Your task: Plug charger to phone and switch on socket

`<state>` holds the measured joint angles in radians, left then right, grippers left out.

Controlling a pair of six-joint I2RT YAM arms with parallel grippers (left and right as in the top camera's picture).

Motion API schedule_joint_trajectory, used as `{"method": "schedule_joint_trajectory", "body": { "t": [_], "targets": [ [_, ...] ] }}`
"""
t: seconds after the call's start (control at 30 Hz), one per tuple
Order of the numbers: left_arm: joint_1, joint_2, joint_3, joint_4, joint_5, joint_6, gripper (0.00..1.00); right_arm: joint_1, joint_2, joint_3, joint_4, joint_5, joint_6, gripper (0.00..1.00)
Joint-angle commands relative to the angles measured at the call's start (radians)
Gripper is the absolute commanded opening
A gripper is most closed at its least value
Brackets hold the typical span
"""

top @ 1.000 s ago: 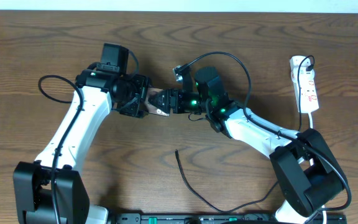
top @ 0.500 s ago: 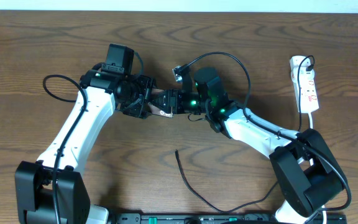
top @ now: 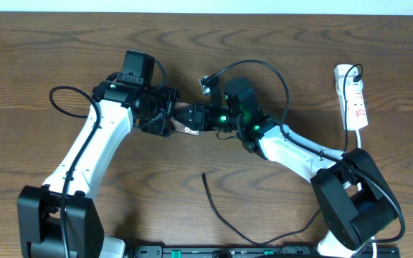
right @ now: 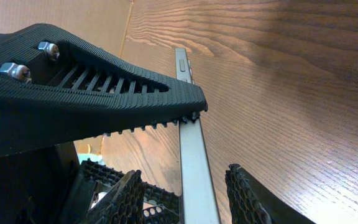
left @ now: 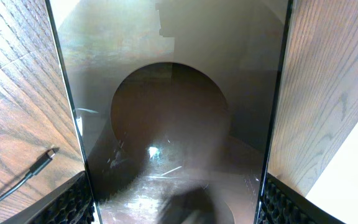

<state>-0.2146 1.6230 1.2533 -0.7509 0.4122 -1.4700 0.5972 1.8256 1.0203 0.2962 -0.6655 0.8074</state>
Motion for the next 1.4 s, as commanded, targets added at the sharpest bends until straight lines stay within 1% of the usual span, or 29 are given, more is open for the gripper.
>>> {"method": "schedule_joint_trajectory", "body": {
  "t": [0.0,0.17,0.73,0.9,1.1,1.27,1.37],
  "targets": [
    [-0.016,-0.029,0.003,0.005,0.002,-0.010,0.07,0.020,0.004,0.012,-0.002,0.032,-0.001,0.42],
    [-0.034,-0.029,0.003,0.019,0.002,-0.010,0.08,0.021,0.004,0.012,-0.002,0.034,-0.001,0.38],
    [-0.034,-0.029,0.003,0.023,0.002,-0.010,0.07,0.027,0.004,0.012,-0.002,0.034,-0.001,0.27],
    [-0.034,-0.029,0.003,0.023,0.002,-0.010,0.07,0.026,0.004,0.012,-0.002,0.034,-0.001,0.27],
    [-0.034,-0.029,0.003,0.024,0.002,-0.010,0.07,0.026,0.004,0.012,0.000,0.026,0.001,0.23],
    [-0.034,-0.029,0.003,0.024,0.002,-0.010,0.07,0.026,0.004,0.012,0.016,0.005,0.051,0.21],
    [-0.034,-0.029,0.003,0.023,0.002,-0.010,0.07,0.027,0.004,0.012,0.056,-0.027,0.053,0.20]
  ]
}}
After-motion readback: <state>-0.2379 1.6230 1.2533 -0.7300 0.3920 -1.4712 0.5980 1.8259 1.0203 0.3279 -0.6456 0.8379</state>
